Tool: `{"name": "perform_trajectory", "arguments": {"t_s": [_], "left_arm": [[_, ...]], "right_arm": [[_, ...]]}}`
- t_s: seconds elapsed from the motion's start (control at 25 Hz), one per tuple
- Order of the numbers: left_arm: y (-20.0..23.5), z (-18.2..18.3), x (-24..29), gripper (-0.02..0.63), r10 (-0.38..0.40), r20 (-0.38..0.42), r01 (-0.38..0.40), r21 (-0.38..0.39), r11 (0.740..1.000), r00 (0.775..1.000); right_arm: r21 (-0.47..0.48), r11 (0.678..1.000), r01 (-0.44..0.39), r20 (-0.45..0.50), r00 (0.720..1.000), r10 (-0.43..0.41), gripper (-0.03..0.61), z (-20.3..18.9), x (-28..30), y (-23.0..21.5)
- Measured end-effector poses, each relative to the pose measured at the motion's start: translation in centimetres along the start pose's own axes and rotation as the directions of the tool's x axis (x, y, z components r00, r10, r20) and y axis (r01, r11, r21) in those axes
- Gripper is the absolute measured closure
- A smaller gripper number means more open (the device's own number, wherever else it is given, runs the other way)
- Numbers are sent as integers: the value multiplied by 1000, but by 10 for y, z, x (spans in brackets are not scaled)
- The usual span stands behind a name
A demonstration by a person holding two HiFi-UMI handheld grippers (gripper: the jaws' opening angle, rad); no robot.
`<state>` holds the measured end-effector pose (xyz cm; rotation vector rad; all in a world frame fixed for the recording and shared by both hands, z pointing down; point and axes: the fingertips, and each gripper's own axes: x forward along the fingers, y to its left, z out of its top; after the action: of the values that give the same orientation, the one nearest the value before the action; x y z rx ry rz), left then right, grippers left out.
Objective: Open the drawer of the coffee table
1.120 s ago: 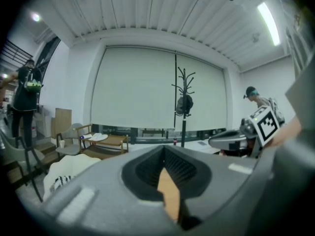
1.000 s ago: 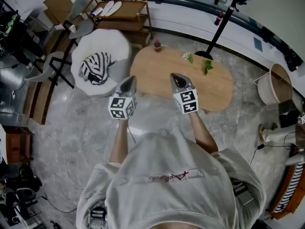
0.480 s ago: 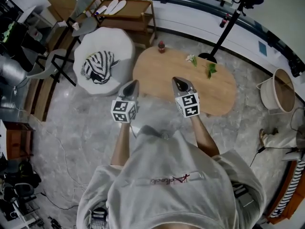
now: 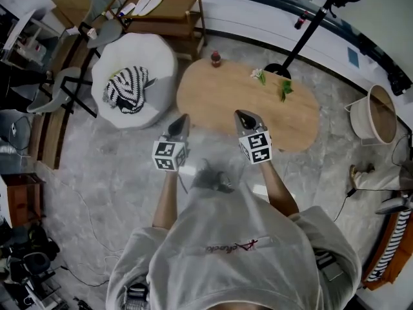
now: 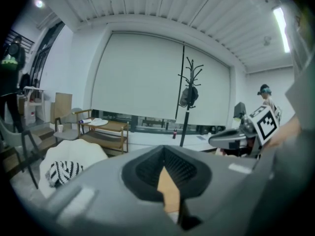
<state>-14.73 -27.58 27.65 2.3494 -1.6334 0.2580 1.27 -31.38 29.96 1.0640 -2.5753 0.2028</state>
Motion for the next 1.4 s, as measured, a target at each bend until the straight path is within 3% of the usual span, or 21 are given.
{"name": "perform_trajectory", "arguments": {"t_s": [0.48, 0.96, 1.4], "left_arm": [[73, -36, 31, 614, -72, -68, 65, -97, 993, 995], [163, -70, 62, 614, -98, -120, 78, -160, 984, 988], [162, -136, 51, 614, -99, -207, 51, -226, 973, 973]], "right_arm": [[29, 999, 44, -116, 992, -40, 574, -11, 76, 16], [8, 998, 61, -244, 968, -57, 574, -32, 147, 19], [52, 998, 34, -306, 952, -17, 574, -78, 159, 35]]}}
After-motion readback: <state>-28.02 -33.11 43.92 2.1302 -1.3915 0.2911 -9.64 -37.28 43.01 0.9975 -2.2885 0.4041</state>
